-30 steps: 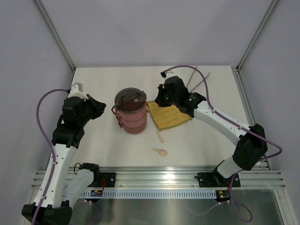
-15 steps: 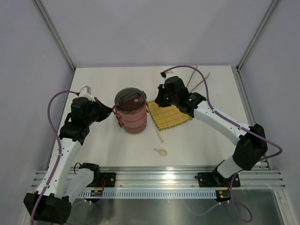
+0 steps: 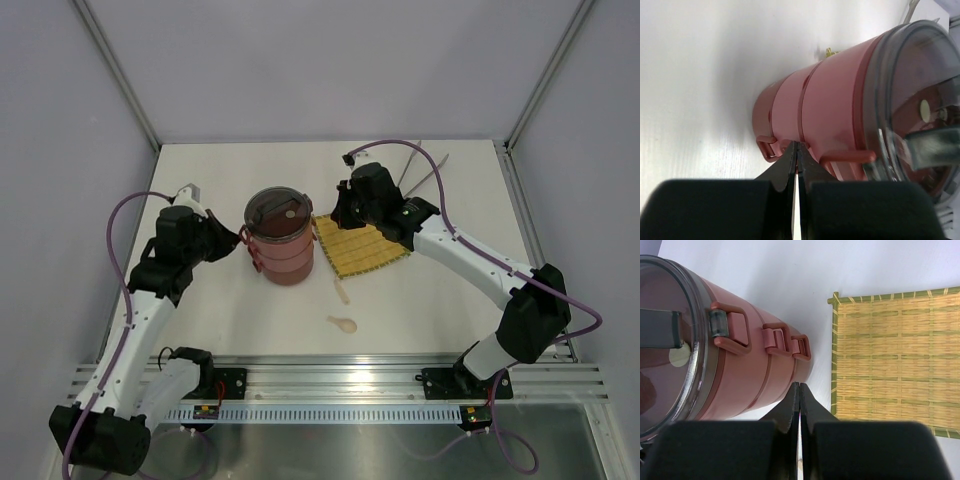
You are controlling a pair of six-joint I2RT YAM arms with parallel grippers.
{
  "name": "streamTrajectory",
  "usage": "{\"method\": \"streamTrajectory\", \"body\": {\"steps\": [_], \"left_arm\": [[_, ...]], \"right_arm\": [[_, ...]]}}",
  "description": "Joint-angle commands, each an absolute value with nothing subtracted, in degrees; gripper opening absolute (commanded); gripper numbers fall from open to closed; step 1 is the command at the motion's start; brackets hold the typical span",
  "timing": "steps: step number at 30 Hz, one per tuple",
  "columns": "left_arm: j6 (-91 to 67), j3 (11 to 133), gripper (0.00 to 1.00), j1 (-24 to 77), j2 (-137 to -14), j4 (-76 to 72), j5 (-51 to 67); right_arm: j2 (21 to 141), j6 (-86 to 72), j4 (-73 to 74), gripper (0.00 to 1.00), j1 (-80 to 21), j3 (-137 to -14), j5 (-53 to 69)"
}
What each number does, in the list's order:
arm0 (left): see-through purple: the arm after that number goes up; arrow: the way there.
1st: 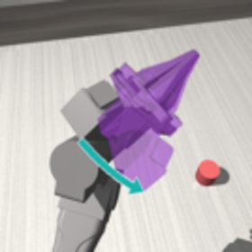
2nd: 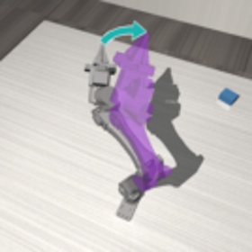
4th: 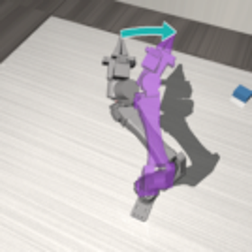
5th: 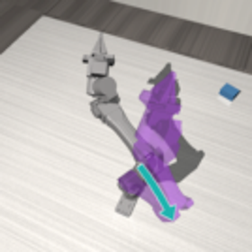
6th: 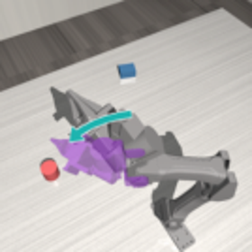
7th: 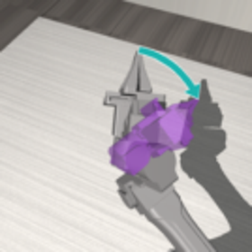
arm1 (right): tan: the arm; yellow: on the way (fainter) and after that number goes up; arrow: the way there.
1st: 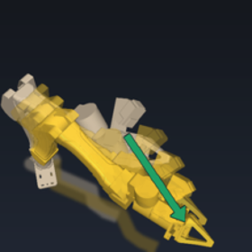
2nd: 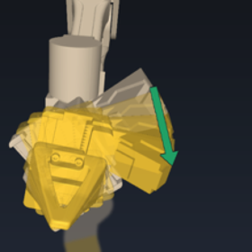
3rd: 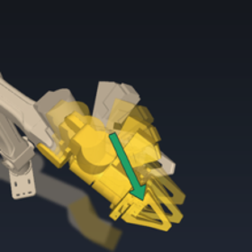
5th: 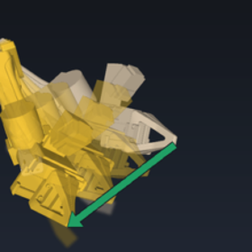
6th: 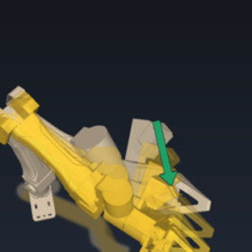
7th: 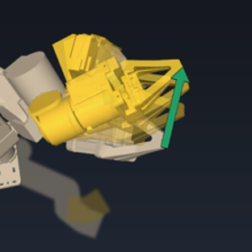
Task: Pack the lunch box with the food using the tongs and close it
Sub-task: Close the fastener on the packing box.
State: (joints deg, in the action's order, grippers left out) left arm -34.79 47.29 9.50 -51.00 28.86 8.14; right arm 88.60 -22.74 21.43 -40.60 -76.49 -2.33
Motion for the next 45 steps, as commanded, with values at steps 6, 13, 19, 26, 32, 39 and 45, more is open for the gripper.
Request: {"method": "streamTrajectory", "body": {"steps": [6, 13, 19, 26, 32, 39, 45], "left_arm": [[-32.3, 52.9, 0.0, 9.7, -46.7, 33.0, 0.3], [-33.2, 53.1, 0.0, 9.8, -48.2, 28.7, 5.5], [-34.8, 49.3, 0.0, 10.8, -51.1, 23.3, 8.7], [-35.2, 44.6, 0.0, 13.0, -57.8, 16.7, 11.6], [-33.7, 45.2, 0.0, 13.1, -55.7, 19.5, 7.8], [-29.5, 52.0, 0.0, 13.1, -51.3, 26.3, 2.5], [-25.1, 54.1, 0.06, 13.1, -44.6, 28.7, 2.1]], "right_arm": [[88.6, -22.9, 20.8, 0.0, -40.6, -79.1, -1.5], [87.7, -22.7, 21.5, 0.0, -40.6, -78.8, -1.9], [88.1, -22.9, 21.7, 0.0, -40.6, -78.9, -2.1], [89.4, -23.3, 21.8, 0.0, -40.7, -79.9, -0.6], [88.8, -22.7, 22.5, 0.0, -40.7, -79.9, -1.8], [89.2, -22.5, 23.1, 0.01, -40.7, -79.9, -3.0], [87.3, -23.6, 27.7, 0.98, -40.7, -78.4, -13.4]]}}
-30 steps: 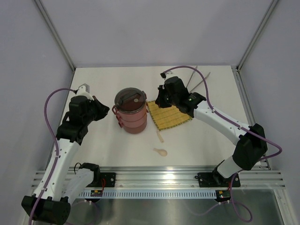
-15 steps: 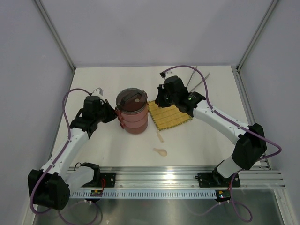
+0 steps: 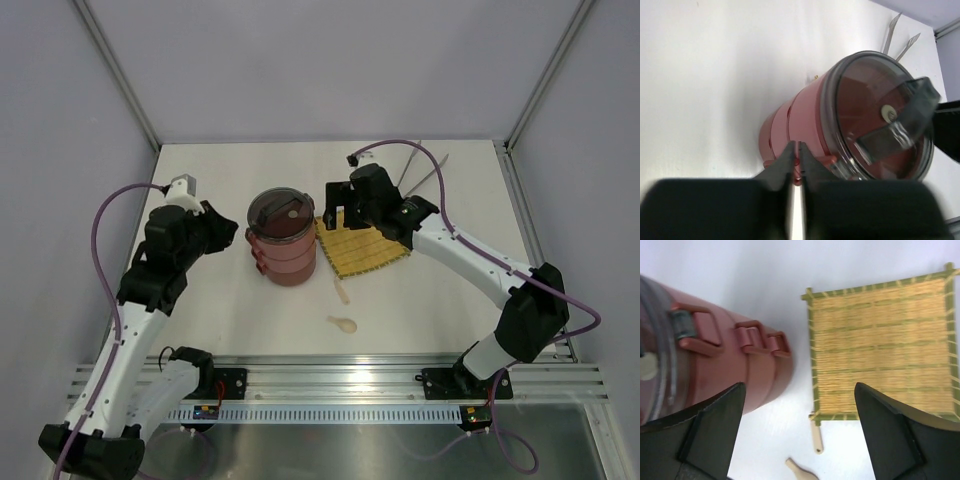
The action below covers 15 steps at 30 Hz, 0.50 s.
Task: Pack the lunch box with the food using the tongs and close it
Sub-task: Reset both arms
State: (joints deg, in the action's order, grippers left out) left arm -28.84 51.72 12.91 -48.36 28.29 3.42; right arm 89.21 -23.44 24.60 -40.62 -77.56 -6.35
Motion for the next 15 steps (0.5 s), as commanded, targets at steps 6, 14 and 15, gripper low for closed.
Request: {"method": "streamTrajectory", "body": {"steps": [6, 14, 15], "left_arm": [[-22.0, 52.0, 0.67, 13.2, -39.7, 29.4, 7.5], [-20.4, 52.6, 0.99, 13.1, -37.5, 32.6, 9.4], [-20.4, 53.2, 0.99, 13.1, -37.1, 33.0, 9.0]], "right_arm": [[79.0, -25.0, 29.4, 0.99, -40.7, -69.8, -20.9], [67.2, -30.2, 36.2, 0.99, -40.7, -60.8, -26.8], [64.9, -31.3, 37.1, 1.0, -40.7, -58.8, -27.1]]}}
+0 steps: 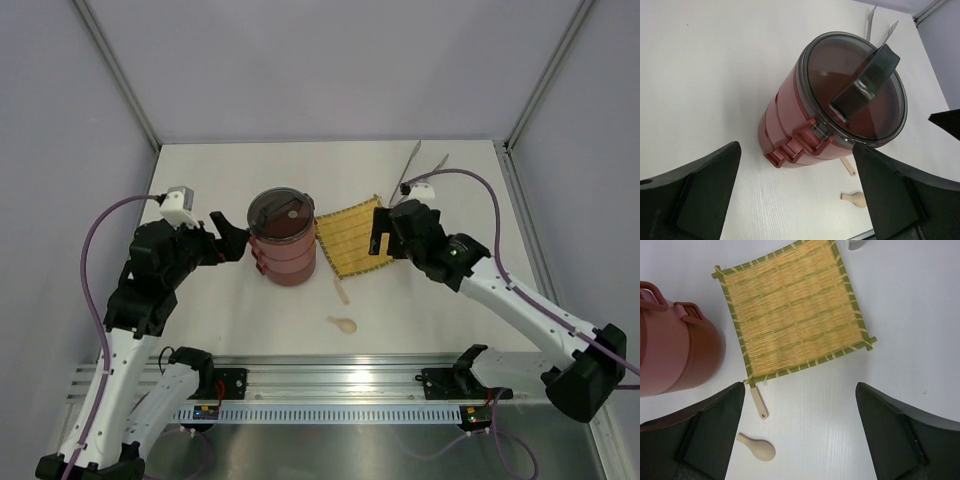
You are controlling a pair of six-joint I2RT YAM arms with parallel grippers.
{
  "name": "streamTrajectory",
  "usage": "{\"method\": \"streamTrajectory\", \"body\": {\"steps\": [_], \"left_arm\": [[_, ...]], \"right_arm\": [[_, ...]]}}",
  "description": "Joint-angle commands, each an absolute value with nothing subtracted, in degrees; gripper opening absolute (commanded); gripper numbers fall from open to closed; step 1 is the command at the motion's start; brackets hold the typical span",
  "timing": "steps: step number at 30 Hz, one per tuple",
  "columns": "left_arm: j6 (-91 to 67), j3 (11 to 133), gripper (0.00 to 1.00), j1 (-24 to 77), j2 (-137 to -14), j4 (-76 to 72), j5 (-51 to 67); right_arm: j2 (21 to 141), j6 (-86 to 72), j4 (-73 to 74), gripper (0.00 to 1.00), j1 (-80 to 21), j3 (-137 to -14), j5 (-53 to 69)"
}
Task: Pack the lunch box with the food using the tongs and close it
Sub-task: Reset both arms
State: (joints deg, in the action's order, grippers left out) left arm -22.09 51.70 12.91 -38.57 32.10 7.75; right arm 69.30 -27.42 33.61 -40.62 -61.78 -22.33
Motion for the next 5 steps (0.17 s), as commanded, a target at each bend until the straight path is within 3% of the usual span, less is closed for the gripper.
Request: {"method": "streamTrajectory", "body": {"steps": [1, 5], "left_arm": [[-20.3, 53.3, 0.99, 13.1, -36.6, 33.3, 8.6], [-20.4, 54.0, 0.99, 13.2, -34.7, 33.2, 7.5]], "right_arm": [[63.6, -31.7, 37.4, 0.99, -40.6, -57.7, -27.5], [59.5, -31.6, 37.6, 0.99, -40.7, -53.5, -27.4]]}}
